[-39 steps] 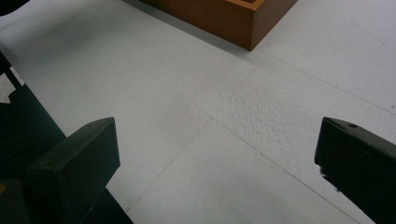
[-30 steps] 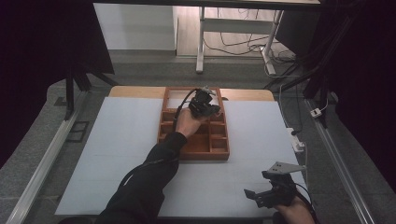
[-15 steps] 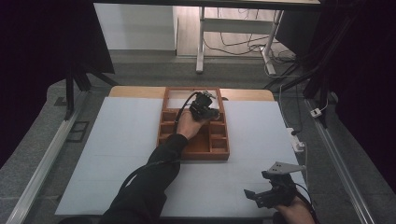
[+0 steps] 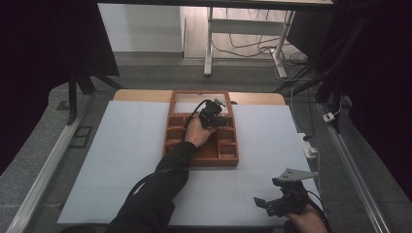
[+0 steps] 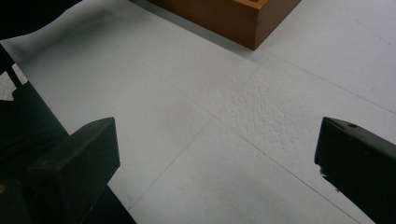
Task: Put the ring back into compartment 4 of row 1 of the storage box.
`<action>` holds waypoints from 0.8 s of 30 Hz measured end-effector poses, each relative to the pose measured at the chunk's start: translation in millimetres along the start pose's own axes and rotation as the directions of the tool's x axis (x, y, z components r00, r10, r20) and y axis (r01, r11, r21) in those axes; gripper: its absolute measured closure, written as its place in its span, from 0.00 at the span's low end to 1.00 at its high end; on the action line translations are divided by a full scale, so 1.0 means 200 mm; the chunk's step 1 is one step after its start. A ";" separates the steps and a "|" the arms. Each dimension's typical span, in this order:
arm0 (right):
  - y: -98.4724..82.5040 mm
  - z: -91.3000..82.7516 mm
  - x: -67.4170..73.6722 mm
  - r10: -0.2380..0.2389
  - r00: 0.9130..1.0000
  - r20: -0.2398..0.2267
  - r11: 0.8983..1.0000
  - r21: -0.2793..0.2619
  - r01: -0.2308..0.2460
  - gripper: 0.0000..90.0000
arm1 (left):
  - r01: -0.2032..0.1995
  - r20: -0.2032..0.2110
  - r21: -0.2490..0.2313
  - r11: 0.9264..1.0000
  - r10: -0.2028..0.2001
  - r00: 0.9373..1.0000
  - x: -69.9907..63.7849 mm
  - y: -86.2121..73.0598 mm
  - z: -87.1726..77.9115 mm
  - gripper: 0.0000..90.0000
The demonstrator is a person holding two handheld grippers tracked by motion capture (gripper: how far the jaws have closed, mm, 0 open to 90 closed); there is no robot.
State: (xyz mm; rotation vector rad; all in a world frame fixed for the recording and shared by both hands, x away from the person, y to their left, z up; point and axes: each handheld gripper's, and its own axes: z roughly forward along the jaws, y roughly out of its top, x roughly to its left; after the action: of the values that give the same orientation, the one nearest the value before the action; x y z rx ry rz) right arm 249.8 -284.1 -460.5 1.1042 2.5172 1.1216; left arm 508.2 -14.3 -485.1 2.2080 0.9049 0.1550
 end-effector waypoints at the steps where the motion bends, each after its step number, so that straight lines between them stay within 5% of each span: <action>1: 0.00 0.00 0.00 -0.001 1.000 0.000 1.000 0.000 0.001 0.00 | -0.001 -0.001 0.002 1.000 0.001 1.000 0.00 0.00 0.00 0.94; 12: 0.00 0.00 0.00 -0.004 1.000 -0.003 1.000 0.001 0.004 0.02 | -0.007 0.008 0.004 1.000 0.007 1.000 -0.01 0.00 0.02 0.87; 24: 0.00 0.00 0.00 -0.004 1.000 -0.003 1.000 0.001 0.004 0.02 | 0.002 0.036 -0.026 1.000 -0.001 0.999 0.02 -0.01 -0.08 0.71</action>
State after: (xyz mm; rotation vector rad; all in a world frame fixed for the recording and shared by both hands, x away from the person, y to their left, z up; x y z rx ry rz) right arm 249.8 -283.8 -460.7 1.0977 2.5215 1.1212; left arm 504.7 -2.1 -475.9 2.1798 0.8799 0.1251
